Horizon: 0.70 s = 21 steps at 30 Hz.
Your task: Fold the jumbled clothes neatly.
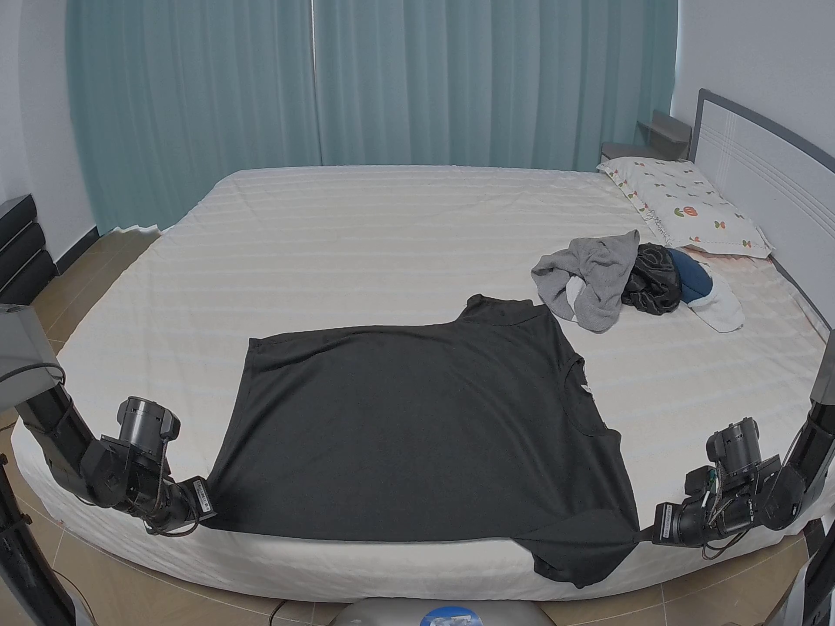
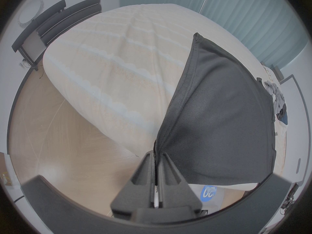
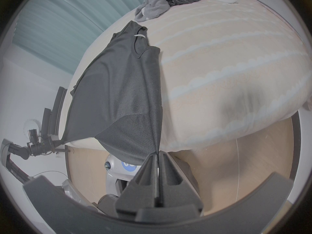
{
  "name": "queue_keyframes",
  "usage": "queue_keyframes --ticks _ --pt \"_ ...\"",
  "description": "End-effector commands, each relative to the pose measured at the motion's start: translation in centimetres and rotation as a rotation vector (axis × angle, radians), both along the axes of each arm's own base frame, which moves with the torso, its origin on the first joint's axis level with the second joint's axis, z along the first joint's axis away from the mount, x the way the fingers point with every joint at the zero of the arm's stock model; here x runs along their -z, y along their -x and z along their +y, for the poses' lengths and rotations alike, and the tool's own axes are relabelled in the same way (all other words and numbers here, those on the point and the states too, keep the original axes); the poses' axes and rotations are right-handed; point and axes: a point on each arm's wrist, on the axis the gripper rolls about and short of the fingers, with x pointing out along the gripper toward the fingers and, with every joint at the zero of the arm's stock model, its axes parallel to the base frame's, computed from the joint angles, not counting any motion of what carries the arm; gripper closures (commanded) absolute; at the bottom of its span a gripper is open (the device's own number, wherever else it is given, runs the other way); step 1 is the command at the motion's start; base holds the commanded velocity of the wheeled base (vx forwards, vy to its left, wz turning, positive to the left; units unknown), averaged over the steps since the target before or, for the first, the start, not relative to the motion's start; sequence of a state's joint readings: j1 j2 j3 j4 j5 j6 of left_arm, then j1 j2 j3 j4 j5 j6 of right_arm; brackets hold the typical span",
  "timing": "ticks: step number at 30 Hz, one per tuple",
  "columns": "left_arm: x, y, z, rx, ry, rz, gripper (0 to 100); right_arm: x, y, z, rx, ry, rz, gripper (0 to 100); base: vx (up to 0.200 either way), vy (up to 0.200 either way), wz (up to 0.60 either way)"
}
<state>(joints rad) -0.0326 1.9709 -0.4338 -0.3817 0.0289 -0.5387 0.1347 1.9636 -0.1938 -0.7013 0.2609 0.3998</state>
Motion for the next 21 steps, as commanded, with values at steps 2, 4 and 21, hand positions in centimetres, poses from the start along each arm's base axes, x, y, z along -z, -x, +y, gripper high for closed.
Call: queue_keyframes --ticks 2,4,21 --pt "-0.1 0.4 0.1 0.013 -0.010 0.025 100 0.2 0.5 0.3 -0.040 0.013 0.025 100 0.000 0.000 0.00" --pt "0.0 0.4 0.1 0.016 -0.011 0.026 100 0.3 0.5 0.3 -0.040 0.014 0.028 100 0.000 0.000 0.00" --pt "0.7 0.8 0.5 0.048 -0.038 0.093 100 1.3 1.1 1.6 -0.110 0.025 0.081 100 0.000 0.000 0.00"
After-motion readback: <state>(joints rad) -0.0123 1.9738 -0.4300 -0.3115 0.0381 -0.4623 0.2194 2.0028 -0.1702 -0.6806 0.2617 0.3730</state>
